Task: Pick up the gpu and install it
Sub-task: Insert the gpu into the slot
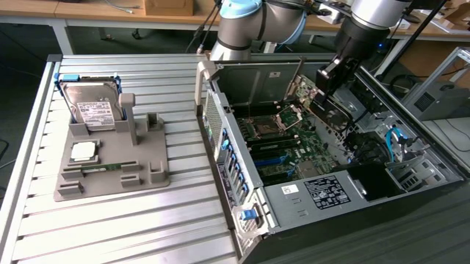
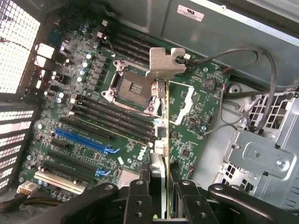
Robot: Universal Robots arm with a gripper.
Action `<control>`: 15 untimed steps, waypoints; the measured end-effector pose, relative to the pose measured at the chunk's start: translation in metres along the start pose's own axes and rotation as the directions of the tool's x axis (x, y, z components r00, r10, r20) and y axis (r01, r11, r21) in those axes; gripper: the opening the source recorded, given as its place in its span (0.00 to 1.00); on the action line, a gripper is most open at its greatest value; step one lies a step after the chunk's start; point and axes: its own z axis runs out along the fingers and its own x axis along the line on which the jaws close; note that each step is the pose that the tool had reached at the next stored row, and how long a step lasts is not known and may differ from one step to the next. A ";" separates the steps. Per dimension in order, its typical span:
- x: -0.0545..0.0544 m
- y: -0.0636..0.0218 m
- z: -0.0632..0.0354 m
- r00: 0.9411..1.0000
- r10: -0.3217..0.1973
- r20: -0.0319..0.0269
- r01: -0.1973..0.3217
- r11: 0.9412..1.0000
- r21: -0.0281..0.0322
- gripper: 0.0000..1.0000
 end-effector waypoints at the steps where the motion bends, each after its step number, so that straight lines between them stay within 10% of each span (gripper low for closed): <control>1: 0.000 0.0000 0.0000 1.000 -0.005 0.000 0.005 1.000 0.000 0.27; 15: 0.000 0.0000 0.0000 0.997 -0.079 -0.001 0.079 0.997 -0.002 0.27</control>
